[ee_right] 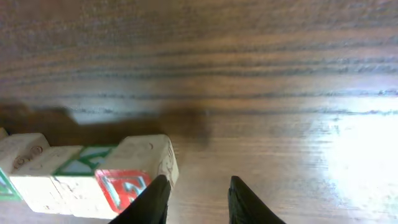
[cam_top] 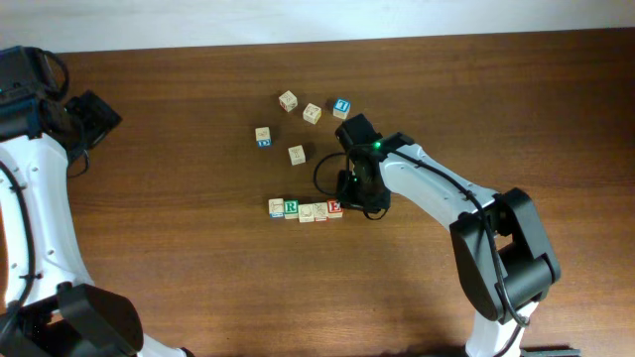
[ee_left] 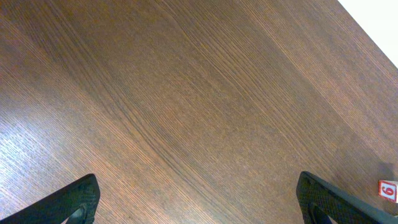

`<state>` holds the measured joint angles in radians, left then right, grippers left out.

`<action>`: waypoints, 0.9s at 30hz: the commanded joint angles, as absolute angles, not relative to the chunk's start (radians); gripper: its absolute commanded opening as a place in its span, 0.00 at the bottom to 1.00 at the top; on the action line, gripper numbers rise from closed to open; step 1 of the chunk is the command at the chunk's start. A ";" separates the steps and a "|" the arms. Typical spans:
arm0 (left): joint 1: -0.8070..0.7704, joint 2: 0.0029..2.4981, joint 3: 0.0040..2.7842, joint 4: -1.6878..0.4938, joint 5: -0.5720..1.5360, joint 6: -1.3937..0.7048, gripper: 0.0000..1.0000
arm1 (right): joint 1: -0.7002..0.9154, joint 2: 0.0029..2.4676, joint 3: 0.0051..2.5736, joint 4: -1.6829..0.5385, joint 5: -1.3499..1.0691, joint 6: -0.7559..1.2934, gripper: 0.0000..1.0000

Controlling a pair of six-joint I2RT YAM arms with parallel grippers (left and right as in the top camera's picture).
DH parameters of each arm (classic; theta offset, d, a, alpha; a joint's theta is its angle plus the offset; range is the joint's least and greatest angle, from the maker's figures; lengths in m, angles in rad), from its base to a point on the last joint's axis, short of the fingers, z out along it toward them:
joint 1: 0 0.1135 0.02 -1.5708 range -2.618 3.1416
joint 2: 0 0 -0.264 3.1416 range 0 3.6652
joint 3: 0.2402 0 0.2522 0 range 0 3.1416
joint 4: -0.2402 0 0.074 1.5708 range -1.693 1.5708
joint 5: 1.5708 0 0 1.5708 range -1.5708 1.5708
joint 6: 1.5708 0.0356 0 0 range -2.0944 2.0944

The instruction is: Rotate 5 blocks

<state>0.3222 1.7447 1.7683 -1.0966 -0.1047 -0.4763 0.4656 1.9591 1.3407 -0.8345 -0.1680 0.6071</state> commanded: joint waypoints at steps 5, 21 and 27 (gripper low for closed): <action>0.324 1.739 1.782 -1.097 -0.102 -0.485 0.99 | 0.485 1.969 1.536 -0.938 -0.108 0.487 0.39; 0.324 1.739 1.782 -1.097 -0.102 -0.485 0.99 | 0.632 2.094 1.592 -0.586 -0.115 0.453 0.39; 0.324 1.739 1.782 -1.097 -0.102 -0.485 0.99 | 0.654 2.144 1.592 -0.574 -0.109 0.453 0.39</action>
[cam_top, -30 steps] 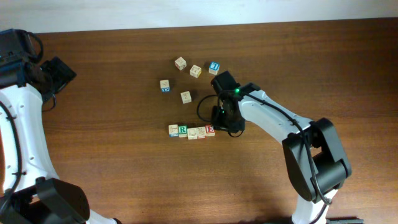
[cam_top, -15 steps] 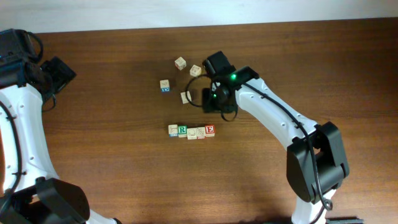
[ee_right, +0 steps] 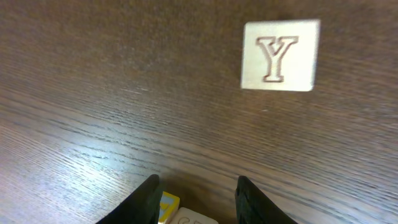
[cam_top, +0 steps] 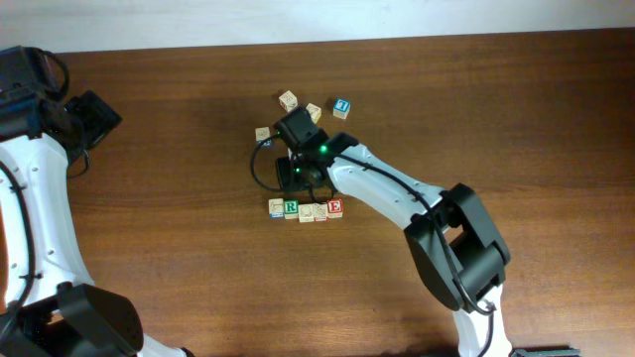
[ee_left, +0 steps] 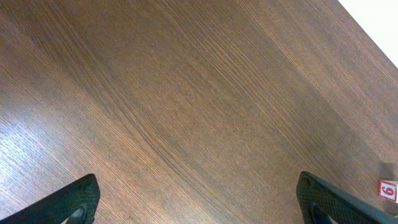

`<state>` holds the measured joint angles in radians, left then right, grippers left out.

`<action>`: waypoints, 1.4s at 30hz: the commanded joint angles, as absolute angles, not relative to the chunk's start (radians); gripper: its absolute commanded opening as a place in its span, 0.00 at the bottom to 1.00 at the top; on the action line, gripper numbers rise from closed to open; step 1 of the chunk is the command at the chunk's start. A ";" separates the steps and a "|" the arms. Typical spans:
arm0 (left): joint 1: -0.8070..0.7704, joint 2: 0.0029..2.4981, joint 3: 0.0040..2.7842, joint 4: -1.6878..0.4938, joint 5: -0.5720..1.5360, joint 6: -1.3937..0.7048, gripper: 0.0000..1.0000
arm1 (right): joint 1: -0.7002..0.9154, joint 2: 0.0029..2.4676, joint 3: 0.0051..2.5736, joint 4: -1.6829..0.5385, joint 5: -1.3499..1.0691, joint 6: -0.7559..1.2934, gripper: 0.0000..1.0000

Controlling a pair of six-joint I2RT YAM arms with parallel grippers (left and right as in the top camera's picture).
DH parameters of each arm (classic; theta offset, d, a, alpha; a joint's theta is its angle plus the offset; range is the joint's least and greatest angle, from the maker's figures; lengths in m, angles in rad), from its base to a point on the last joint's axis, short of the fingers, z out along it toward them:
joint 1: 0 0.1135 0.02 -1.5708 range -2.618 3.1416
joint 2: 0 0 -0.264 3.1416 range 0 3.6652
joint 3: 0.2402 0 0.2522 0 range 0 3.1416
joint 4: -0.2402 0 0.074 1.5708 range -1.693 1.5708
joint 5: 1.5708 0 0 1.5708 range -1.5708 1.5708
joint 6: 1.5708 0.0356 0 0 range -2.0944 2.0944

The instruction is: Rotate 5 blocks

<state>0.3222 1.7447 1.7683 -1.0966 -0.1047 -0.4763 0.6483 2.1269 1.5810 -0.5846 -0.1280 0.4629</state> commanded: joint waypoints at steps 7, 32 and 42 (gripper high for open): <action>0.324 1.739 1.782 -1.097 -0.102 -0.485 0.99 | 0.688 2.169 1.591 -0.559 -0.112 0.460 0.39; 0.324 1.739 1.782 -1.097 -0.102 -0.485 0.99 | 0.702 2.189 1.592 -0.605 -0.162 0.471 0.38; 0.324 1.739 1.782 -1.097 -0.102 -0.485 0.99 | 0.702 2.189 1.600 -0.616 -0.176 0.447 0.38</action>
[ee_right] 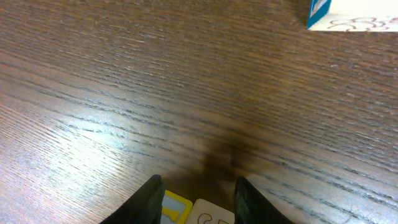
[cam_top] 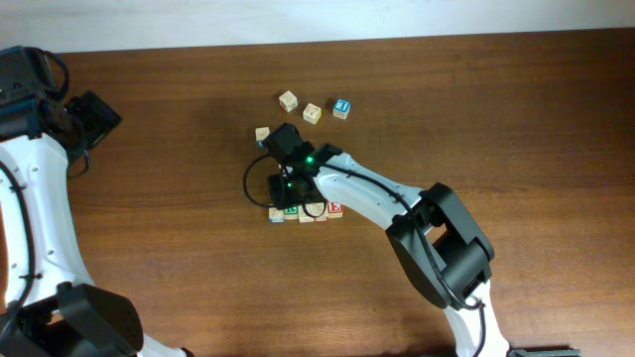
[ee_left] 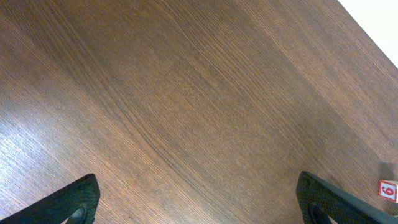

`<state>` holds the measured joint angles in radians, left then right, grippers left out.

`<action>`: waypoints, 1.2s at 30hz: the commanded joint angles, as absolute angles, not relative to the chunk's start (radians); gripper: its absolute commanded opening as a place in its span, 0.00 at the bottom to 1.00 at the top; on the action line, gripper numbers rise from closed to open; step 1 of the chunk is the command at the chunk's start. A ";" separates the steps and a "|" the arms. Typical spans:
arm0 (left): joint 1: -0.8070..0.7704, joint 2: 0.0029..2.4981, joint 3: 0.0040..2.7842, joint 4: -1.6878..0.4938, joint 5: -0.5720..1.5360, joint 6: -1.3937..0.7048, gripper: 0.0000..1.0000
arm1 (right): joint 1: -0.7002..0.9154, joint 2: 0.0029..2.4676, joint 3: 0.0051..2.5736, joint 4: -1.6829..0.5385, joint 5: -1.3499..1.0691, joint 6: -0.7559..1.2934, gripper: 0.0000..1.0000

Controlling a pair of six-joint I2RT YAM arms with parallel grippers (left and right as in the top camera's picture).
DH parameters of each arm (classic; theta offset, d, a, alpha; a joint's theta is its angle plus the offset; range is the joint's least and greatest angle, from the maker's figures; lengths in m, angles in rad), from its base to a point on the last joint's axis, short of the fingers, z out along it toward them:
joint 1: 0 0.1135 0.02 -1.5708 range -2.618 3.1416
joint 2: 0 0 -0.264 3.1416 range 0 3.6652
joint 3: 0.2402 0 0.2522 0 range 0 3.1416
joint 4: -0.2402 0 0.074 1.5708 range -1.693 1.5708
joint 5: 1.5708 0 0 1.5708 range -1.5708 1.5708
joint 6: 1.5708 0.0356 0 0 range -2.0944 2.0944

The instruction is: Rotate 5 blocks

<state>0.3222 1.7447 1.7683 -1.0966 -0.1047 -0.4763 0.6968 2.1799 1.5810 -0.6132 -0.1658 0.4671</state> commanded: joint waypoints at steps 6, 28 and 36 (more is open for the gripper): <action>0.324 1.739 1.782 -1.097 -0.102 -0.485 0.99 | 0.702 2.189 1.640 -0.612 -0.169 0.417 0.37; 0.324 1.739 1.782 -1.097 -0.102 -0.485 0.99 | 0.702 2.189 1.679 -0.752 -0.236 0.423 0.37; 0.324 1.739 1.782 -1.097 -0.102 -0.485 0.99 | 0.702 2.189 1.679 -0.763 -0.241 0.423 0.38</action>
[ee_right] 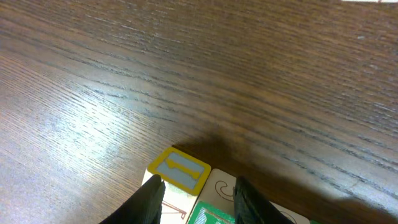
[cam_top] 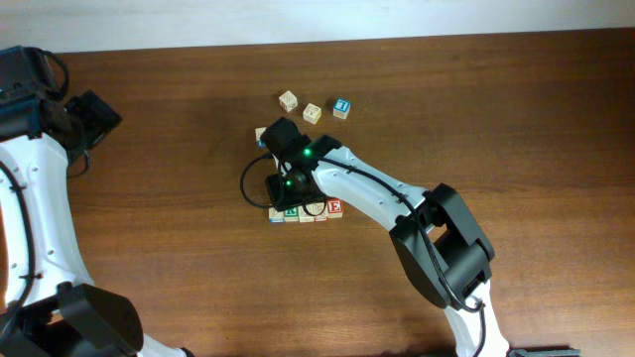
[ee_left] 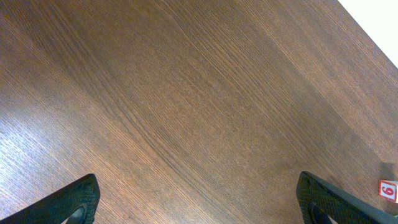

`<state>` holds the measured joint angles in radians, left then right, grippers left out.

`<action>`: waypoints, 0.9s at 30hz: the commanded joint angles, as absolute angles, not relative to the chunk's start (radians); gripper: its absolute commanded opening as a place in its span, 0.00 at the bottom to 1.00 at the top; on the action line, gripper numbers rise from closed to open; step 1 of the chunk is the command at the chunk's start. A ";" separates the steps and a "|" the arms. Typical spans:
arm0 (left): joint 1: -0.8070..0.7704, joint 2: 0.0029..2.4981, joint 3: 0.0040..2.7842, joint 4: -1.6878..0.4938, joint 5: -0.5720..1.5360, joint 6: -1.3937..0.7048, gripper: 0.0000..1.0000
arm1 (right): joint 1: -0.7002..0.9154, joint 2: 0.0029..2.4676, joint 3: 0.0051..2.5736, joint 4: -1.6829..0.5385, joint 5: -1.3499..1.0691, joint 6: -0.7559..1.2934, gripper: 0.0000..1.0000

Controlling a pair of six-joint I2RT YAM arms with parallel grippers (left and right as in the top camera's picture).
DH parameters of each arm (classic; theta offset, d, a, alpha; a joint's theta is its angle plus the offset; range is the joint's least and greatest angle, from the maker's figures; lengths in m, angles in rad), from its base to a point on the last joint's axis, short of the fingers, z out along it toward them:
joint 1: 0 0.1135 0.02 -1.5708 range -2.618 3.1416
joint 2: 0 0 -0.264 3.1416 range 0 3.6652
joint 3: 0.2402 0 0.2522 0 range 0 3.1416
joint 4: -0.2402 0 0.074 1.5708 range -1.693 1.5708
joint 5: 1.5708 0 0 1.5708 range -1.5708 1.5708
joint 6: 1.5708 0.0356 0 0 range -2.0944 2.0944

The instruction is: Rotate 5 blocks

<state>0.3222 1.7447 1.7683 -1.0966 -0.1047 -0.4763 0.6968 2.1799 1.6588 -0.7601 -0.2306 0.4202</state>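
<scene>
A row of several letter blocks (cam_top: 319,210) lies mid-table, with a red E block (cam_top: 335,207) at its right end. My right gripper (cam_top: 283,195) hangs over the row's left end. In the right wrist view the right gripper (ee_right: 196,202) is open, its fingertips (ee_right: 152,198) straddling the seam between a yellow-framed block (ee_right: 178,171) and a green-lettered block (ee_right: 219,213), holding nothing. My left gripper (ee_left: 199,208) is wide open over bare wood at the far left (cam_top: 99,114).
Loose blocks lie behind the row: a plain one (cam_top: 288,99), another plain one (cam_top: 312,113), a blue one (cam_top: 341,107) and one half hidden by the right arm (cam_top: 261,133). A red 6 block (ee_left: 387,190) shows at the left wrist view's right edge.
In the right wrist view the yellow-framed block and its green neighbour now show further up between the fingers, and the blue-edged block has left the top edge. The left arm has not moved.
My right gripper stood at the row's right end beside the red E block. It was then behind the row near a loose Y block, then above the row's left end, where it now hangs closer over the yellow-framed block. The left arm stayed still.
</scene>
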 commanded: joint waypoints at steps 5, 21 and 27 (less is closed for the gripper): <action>0.324 1.739 1.782 -1.097 -0.102 -0.485 0.99 | 0.701 2.189 1.689 -0.760 -0.239 0.422 0.38; 0.324 1.739 1.782 -1.097 -0.102 -0.485 0.99 | 0.514 2.159 2.251 -1.393 -0.236 0.360 0.51; 0.324 1.739 1.782 -1.097 -0.102 -0.485 0.99 | 0.467 2.115 2.456 -1.628 -0.222 0.302 0.51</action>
